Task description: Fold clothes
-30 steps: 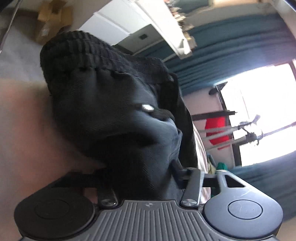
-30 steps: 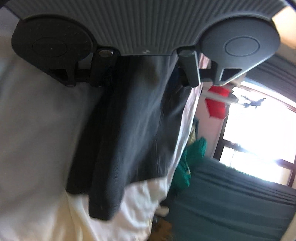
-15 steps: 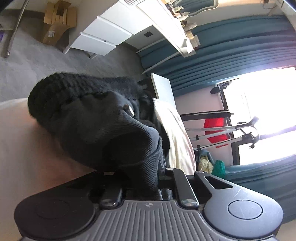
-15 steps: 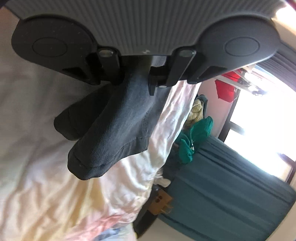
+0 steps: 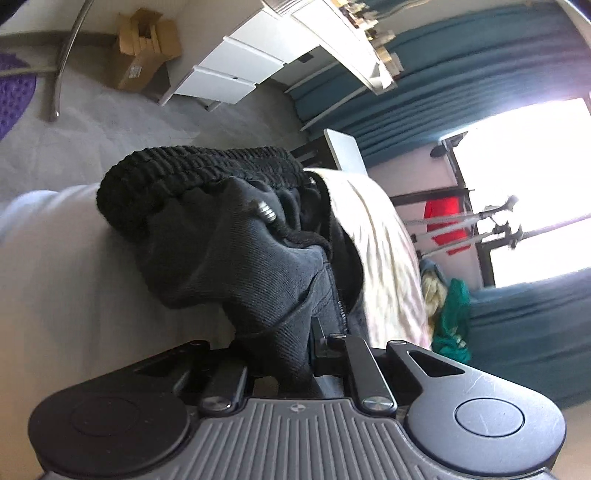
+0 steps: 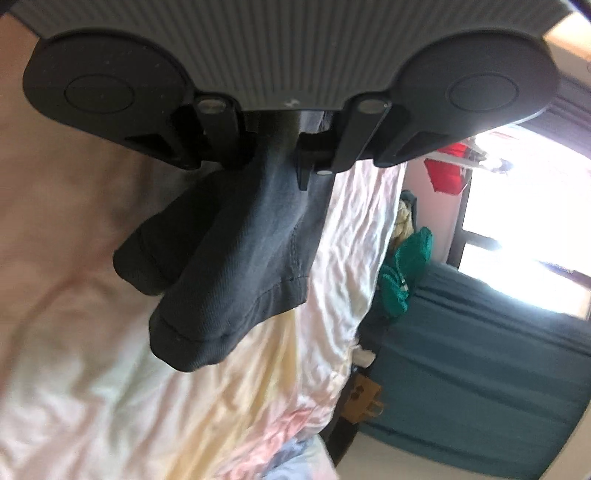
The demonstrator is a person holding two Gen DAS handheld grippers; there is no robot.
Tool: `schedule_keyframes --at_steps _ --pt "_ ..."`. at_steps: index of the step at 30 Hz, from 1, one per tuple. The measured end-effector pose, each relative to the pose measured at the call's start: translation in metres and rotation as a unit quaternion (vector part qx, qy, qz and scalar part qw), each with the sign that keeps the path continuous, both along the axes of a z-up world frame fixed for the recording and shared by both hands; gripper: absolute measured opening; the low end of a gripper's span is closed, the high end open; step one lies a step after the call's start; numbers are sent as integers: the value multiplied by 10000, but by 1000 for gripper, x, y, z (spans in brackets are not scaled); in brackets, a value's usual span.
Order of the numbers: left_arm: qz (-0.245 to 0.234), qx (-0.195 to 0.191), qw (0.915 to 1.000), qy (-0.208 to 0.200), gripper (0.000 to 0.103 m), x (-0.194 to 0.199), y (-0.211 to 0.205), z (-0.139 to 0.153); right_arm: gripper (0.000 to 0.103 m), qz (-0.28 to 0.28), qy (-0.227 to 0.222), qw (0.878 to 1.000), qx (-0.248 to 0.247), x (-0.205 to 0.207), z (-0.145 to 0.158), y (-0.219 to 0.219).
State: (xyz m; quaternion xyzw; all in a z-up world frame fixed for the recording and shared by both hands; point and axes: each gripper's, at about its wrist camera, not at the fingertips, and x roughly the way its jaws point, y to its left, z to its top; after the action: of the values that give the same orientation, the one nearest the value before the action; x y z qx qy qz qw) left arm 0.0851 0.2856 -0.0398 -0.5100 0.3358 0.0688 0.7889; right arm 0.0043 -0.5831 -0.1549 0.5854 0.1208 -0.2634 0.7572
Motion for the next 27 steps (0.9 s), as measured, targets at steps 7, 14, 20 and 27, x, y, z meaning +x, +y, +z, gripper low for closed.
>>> schedule_keyframes --at_steps 7,14,20,27 --pt "-242 294 9993 -13 20 -5 -4 -21 12 144 170 9995 229 -5 -17 -8" --pt "-501 1157 9916 288 49 -18 -8 -9 14 391 376 9985 -45 -1 -13 -8" --pt "-699 2057 9759 210 61 -38 -21 23 21 445 177 9985 259 -2 -27 -16" --pt "-1276 3207 9384 -154 66 -24 -100 51 35 430 -188 9971 603 -2 -42 -24"
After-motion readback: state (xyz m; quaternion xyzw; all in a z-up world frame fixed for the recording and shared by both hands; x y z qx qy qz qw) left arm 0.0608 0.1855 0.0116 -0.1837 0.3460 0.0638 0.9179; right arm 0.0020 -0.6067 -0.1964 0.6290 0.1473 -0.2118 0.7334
